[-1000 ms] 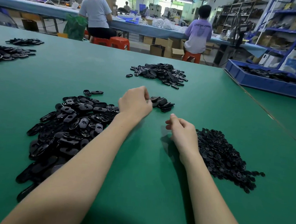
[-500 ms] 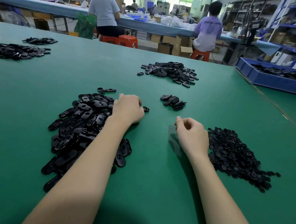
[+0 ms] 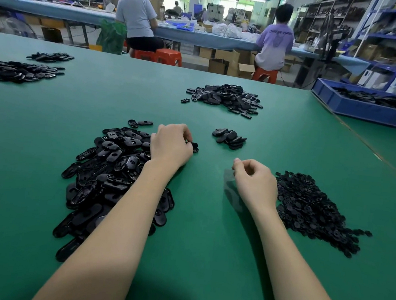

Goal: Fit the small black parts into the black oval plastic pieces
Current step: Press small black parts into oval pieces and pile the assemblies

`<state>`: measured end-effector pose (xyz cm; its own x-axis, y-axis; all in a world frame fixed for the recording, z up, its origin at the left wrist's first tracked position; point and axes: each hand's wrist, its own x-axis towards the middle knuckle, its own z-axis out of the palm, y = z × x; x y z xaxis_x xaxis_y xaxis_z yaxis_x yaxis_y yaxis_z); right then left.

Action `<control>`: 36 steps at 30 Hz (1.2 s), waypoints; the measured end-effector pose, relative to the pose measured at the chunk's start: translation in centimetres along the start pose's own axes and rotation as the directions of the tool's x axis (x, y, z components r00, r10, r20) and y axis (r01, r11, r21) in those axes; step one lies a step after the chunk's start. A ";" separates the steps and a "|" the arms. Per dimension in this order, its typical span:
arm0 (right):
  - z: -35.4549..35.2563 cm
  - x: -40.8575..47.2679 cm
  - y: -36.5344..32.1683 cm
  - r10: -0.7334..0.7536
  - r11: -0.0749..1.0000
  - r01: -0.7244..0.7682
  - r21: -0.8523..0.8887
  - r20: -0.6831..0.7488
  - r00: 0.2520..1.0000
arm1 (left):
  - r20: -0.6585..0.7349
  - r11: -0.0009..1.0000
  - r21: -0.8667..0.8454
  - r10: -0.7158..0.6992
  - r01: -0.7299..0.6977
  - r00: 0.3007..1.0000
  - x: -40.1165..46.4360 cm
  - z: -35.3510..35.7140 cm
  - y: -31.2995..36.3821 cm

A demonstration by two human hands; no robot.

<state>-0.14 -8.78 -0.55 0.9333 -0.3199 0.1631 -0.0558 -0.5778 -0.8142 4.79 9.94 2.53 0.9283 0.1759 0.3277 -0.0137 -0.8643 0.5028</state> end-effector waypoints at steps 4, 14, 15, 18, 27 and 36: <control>-0.1 0.1 0.0 0.006 1.000 -0.006 0.018 0.006 1.000 | -0.016 0.948 -0.319 -0.024 0.018 1.000 0.2 -0.5 1.6; -2.1 0.8 -1.2 0.175 0.863 -0.207 0.460 0.111 0.978 | 0.148 0.635 -0.760 -0.043 0.141 0.988 -5.8 3.2 7.2; -2.5 0.8 -1.2 0.184 0.850 -0.228 0.474 0.139 0.973 | 0.148 0.612 -0.778 -0.046 0.145 0.988 -6.4 3.6 7.3; -3.7 1.0 -0.6 0.166 0.876 -0.223 0.427 0.167 0.972 | 0.168 0.620 -0.775 0.013 0.124 0.986 -7.4 3.9 7.3; -6.5 1.9 -0.1 0.089 0.973 -0.125 0.193 0.185 0.979 | 0.450 0.275 -0.860 0.010 0.430 0.893 -7.8 3.3 7.5; -9.2 2.4 1.5 0.112 0.896 -0.093 -0.434 0.019 0.993 | 0.520 0.223 -0.821 -0.088 0.525 0.850 -7.6 3.7 7.6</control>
<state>-1.20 -17.30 3.78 0.9278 -0.3682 0.0598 -0.2906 -0.8139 -0.5032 -0.98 0.35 0.93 0.9832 -0.0191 -0.1816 0.1794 0.2869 0.9410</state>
